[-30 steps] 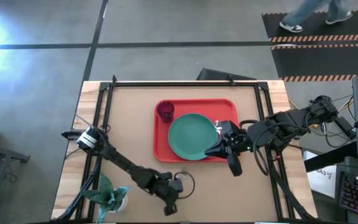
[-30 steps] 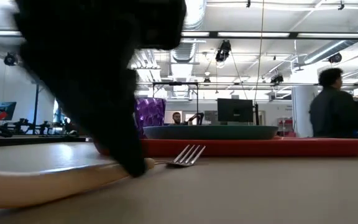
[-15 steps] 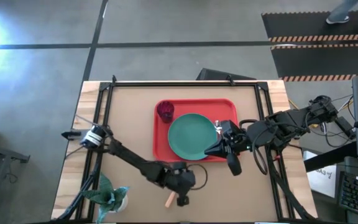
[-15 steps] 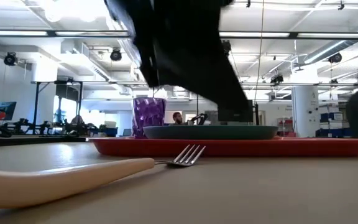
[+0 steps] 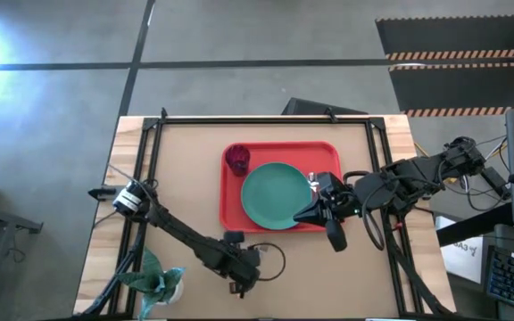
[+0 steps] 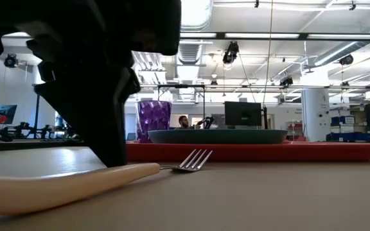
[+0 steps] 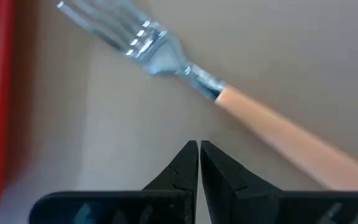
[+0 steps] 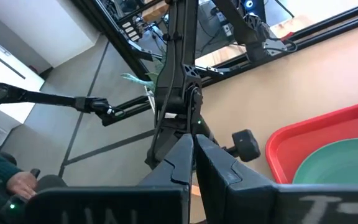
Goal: Pick and place plate/cup/fork/spoon on tray
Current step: Put the orange fork beside the yellow spoon on the red tray
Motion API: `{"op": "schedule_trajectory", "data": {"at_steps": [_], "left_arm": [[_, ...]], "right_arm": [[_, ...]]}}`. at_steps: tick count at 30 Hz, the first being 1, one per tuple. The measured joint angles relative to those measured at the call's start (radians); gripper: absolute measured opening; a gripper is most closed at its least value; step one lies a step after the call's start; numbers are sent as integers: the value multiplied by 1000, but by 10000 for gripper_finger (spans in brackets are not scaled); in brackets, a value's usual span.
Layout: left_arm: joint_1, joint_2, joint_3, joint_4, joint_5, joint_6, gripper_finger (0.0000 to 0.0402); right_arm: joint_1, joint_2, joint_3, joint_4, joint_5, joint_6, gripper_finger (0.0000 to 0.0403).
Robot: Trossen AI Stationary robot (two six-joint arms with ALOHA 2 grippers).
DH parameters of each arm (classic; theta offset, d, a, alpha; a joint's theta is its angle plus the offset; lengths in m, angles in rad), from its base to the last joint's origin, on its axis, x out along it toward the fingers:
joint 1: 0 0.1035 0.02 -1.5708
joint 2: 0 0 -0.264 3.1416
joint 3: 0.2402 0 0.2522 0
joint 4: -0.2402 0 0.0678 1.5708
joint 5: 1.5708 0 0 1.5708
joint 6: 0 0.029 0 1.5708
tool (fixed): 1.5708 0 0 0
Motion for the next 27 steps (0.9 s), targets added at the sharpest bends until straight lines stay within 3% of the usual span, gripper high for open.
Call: {"op": "schedule_trajectory", "data": {"at_steps": [10, 16, 22, 27], "left_arm": [[-1, 54, -1, 85, 73, 2, 0], [16, 71, -2, 279, 105, 24, 0], [80, 76, -3, 435, 79, 53, 0], [111, 75, -3, 442, 57, 88, 0]], "right_arm": [[13, 0, 0, 9, 0, 0, 9], [33, 0, 0, 34, 0, -1, 9], [33, 0, 0, 35, 0, 0, 9], [33, 0, 0, 45, 0, 0, 9]]}}
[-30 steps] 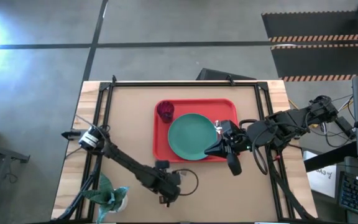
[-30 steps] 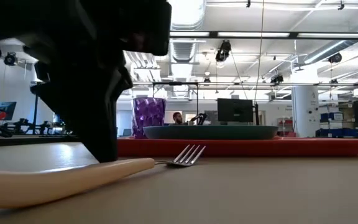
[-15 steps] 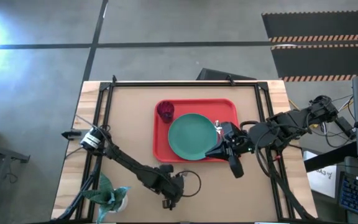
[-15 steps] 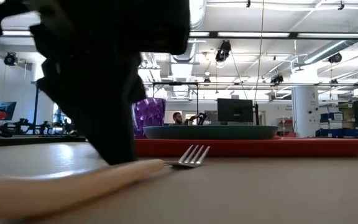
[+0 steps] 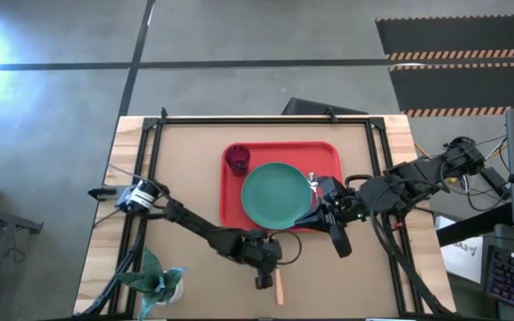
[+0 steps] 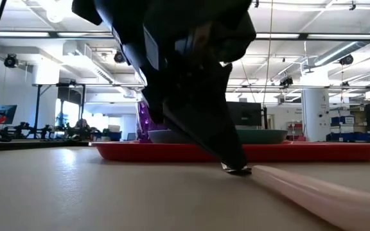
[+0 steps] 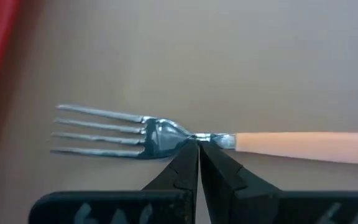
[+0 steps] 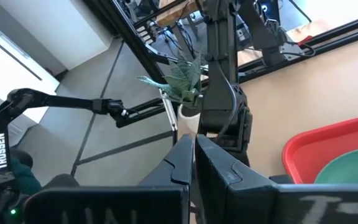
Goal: Pick and place plate/cup/fork/spoon on tray
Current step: Put the orange fork beside the yellow spoon on the red tray
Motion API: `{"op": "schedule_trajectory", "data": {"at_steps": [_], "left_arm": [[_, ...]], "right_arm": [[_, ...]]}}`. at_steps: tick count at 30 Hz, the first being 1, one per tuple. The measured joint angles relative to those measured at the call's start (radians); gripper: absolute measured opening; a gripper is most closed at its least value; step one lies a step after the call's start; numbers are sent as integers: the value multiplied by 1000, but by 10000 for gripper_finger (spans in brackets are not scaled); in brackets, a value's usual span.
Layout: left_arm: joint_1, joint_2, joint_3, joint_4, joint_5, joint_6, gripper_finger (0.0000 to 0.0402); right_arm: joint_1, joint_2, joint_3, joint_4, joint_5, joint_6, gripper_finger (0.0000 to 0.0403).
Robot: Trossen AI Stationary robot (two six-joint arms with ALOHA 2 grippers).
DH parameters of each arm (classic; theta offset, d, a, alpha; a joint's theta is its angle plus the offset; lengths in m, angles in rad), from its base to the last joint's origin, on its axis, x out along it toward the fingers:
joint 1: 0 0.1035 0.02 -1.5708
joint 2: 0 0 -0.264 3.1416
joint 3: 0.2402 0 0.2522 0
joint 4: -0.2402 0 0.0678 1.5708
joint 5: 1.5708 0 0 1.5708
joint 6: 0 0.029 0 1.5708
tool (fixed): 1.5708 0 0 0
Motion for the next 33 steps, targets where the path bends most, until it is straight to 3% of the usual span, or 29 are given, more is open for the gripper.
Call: {"op": "schedule_trajectory", "data": {"at_steps": [7, 11, 23, 26, 33], "left_arm": [[-48, -82, 60, -99, -135, 76, 0], [-82, -181, 88, -250, -261, 90, 0], [-190, -528, 85, -753, -674, -114, 0], [-209, -584, 85, -819, -718, -113, 0], [-245, -649, 84, -1023, -718, -106, 0]], "right_arm": [[0, 0, 0, 4, 4, -18, 9], [0, 0, 0, 4, -6, 15, 9], [-8, 100, 0, -35, -78, 130, 9], [-10, 174, 2, -34, -122, 222, 9], [-7, 381, 31, -67, -265, 670, 9]]}}
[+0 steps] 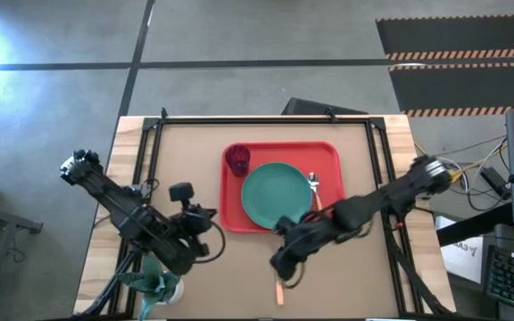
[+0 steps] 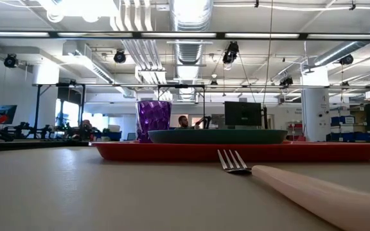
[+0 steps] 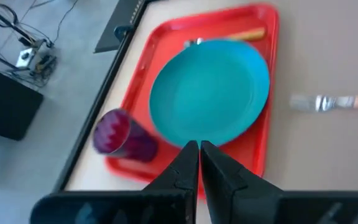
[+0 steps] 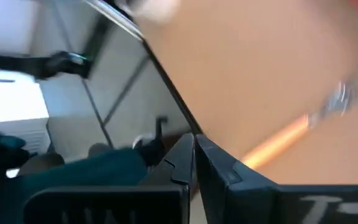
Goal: Pick and place plate/cup/fork/spoon on tray
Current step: Put the orange fork beside the yellow spoon on the red tray
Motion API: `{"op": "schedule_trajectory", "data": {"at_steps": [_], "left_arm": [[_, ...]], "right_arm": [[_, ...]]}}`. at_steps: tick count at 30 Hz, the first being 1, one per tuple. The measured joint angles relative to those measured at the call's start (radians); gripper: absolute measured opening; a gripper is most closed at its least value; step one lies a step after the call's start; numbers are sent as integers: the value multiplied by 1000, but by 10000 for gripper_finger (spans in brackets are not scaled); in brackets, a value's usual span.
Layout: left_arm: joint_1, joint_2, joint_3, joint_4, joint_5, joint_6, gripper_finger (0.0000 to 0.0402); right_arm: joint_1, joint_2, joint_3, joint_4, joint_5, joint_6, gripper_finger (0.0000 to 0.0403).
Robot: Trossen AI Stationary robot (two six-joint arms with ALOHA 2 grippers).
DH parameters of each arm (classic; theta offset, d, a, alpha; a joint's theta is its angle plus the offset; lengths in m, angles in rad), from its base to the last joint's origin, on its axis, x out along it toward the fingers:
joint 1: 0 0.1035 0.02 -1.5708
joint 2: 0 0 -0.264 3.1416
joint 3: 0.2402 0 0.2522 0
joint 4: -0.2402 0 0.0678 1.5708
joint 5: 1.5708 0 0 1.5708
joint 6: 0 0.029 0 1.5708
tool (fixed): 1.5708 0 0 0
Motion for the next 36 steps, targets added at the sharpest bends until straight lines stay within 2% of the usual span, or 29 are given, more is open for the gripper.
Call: {"op": "schedule_trajectory", "data": {"at_steps": [4, 10, 13, 17, 19, 26, 28, 33, 36], "left_arm": [[-38, -21, 0, -128, 1, -1, 0], [-95, -68, 0, -282, 19, -9, 0], [-120, -101, -4, -302, 28, -9, 0], [-144, -151, -29, -302, 26, -36, 0], [-152, -179, -61, -301, 26, -60, 0], [-161, -259, -212, -298, 26, -187, 0], [-161, -273, -249, -292, 27, -205, 0], [-161, -286, -300, -244, 28, -219, 0], [-161, -287, -301, -226, 26, -218, 0]], "right_arm": [[6, 139, 20, -34, -152, 171, 18], [15, 334, 76, -28, -404, 282, 47], [18, 419, 147, -29, -462, 285, 68], [18, 500, 260, -51, -463, 271, 99], [17, 539, 321, -125, -459, 248, 115], [17, 627, 496, -597, -356, 176, 151], [18, 629, 524, -639, -285, 184, 155], [18, 628, 562, -659, 14, 293, 159], [17, 628, 558, -664, 116, 358, 160]]}}
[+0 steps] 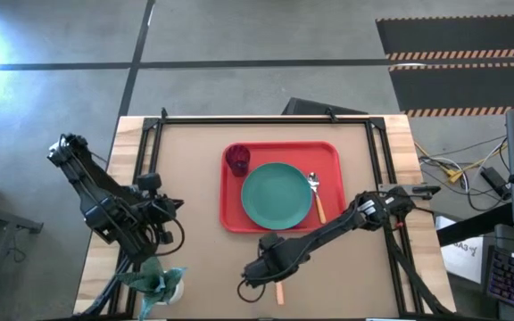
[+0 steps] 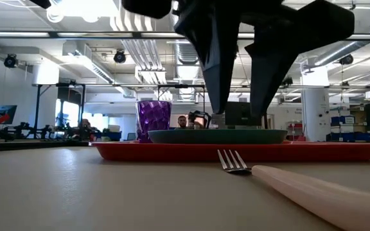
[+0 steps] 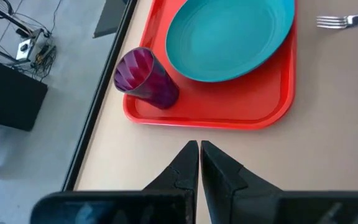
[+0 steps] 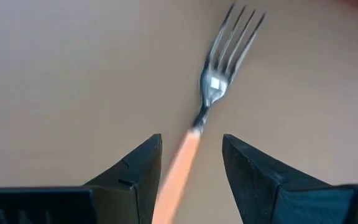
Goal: Pick and place plate/cup/fork/spoon on tray
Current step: Put the orange fork beside the yellow spoon on the red tray
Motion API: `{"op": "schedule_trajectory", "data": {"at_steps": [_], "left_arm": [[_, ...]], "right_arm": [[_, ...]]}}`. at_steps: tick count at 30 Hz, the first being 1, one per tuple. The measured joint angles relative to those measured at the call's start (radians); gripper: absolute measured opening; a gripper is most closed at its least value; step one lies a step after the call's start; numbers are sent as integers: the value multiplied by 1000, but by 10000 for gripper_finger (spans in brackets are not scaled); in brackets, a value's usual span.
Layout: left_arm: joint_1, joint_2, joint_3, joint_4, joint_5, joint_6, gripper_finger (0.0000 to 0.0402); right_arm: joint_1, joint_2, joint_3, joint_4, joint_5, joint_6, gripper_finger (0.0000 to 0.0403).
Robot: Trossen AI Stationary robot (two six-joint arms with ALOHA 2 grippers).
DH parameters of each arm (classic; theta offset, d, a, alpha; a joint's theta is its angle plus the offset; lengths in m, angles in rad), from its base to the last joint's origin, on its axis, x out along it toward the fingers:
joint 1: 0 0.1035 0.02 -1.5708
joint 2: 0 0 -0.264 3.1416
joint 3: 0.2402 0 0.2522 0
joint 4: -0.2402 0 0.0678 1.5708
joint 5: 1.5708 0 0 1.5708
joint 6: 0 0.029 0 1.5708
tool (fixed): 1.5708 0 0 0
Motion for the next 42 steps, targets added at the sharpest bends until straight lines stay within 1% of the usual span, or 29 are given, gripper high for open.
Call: {"op": "schedule_trajectory", "data": {"at_steps": [2, 4, 10, 22, 32, 42], "left_arm": [[0, 0, 0, 2, -1, 0, 0], [0, 0, 2, 2, -1, 0, 0], [1, -2, 3, 3, -2, 1, 0], [1, -2, 3, 4, -3, 2, 0], [1, -2, 3, 5, -4, 2, 0], [1, -2, 3, 10, -4, 1, 0]], "right_arm": [[0, 0, -6, -3, 40, 33, 160], [0, 4, -7, -2, 51, 54, 160], [10, 13, -10, -2, 25, 104, 160], [29, 13, -22, 16, 24, 205, 160], [29, 13, -95, 96, 17, 203, 160], [29, 8, -201, 261, -5, 190, 160]]}}
